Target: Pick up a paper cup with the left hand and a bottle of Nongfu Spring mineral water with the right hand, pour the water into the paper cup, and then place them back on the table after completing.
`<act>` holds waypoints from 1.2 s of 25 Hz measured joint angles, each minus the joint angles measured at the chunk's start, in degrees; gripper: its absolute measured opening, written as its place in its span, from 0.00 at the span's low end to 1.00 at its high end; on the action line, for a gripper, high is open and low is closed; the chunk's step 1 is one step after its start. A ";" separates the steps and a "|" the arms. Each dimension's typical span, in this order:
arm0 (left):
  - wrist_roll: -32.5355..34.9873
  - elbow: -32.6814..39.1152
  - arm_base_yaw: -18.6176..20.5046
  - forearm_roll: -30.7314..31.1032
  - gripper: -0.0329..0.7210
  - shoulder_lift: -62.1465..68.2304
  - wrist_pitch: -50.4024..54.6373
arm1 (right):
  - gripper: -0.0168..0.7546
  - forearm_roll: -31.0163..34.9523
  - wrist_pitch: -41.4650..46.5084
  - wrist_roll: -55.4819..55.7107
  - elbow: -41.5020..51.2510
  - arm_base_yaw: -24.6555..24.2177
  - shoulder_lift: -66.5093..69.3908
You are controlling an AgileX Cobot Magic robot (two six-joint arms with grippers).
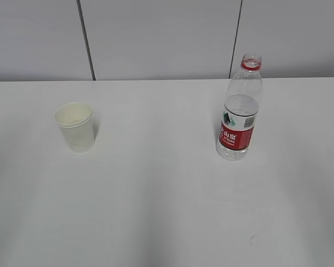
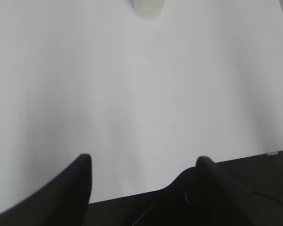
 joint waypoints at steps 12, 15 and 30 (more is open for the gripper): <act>1.38 9.08 -0.04 -0.42 0.61 -25.66 1.16 | 0.74 -0.26 -5.46 -2.82 13.97 0.00 -23.26; 1.38 9.97 -0.04 -1.60 0.61 -29.72 1.37 | 0.74 -0.49 -6.01 -2.95 15.87 0.00 -28.08; 3.80 14.94 -0.10 -2.26 0.61 -31.40 -2.20 | 0.74 -1.96 -6.28 -2.95 16.25 0.00 -35.98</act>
